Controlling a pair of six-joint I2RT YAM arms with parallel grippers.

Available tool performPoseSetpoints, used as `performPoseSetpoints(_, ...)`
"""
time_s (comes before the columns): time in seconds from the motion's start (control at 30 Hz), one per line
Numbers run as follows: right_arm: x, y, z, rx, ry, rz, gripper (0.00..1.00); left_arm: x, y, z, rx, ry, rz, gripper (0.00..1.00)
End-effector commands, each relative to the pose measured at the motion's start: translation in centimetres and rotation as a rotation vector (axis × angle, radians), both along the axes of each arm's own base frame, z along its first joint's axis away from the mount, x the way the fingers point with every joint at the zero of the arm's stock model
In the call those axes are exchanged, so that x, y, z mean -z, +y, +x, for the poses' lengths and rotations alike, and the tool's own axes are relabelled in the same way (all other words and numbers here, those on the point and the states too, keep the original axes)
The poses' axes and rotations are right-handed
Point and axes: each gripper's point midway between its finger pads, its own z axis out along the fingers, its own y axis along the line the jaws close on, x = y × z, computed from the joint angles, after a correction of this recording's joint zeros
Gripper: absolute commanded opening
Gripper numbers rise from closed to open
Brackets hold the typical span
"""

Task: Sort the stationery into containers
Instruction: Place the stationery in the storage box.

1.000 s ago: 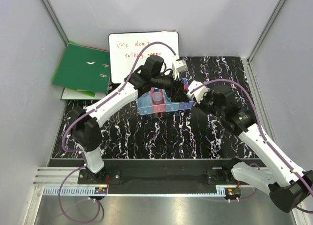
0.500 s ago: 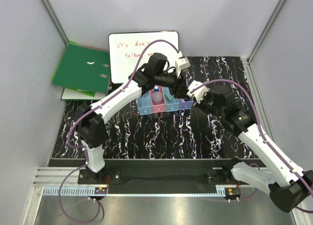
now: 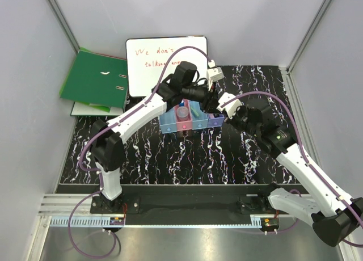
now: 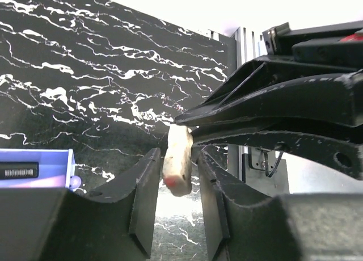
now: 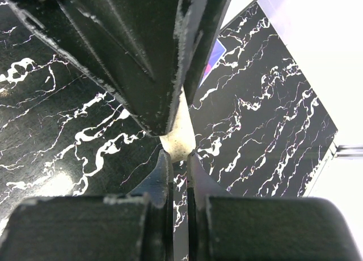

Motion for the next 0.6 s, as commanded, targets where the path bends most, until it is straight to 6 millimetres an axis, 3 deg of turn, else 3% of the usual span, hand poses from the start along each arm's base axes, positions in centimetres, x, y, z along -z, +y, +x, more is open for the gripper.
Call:
performPoseSetpoints(0.0,-2.14,0.30,0.44,0.005,-0.072,0.040,0.01,-3.13,-0.91,0.17,0.032,-0.067,-0.082,0.30)
performPoseSetpoints(0.07,-2.18,0.28,0.47,0.007,-0.074,0.041,0.02,-3.21,-1.05,0.10,0.036,-0.070,-0.083,0.19)
performPoseSetpoints(0.13,-2.26,0.27,0.47,0.006,-0.077,0.041,0.04,-3.15,-1.13,0.09,0.036,-0.069,-0.083,0.00)
performPoseSetpoints(0.3,-2.38,0.09,0.52,0.012,-0.087,0.036,0.05,-2.93,-1.17,-0.34,0.044,-0.067,-0.079,0.00)
performPoseSetpoints(0.37,-2.32,0.14,0.45,0.006,-0.085,0.037,0.19,-2.87,-1.14,-0.35,0.043,-0.067,-0.077,0.00)
performPoseSetpoints(0.43,-2.51,0.29,0.26,-0.007,-0.090,0.042,0.42,-2.85,-1.10,-0.35,0.043,-0.069,-0.076,0.00)
performPoseSetpoints(0.47,-2.41,0.35,0.25,-0.012,-0.090,0.038,0.69,-2.87,-1.07,-0.30,0.039,-0.072,-0.075,0.00)
performPoseSetpoints(0.57,-2.24,0.34,0.29,-0.017,-0.090,0.028,0.89,-2.85,-1.04,-0.17,0.031,-0.078,-0.071,0.00)
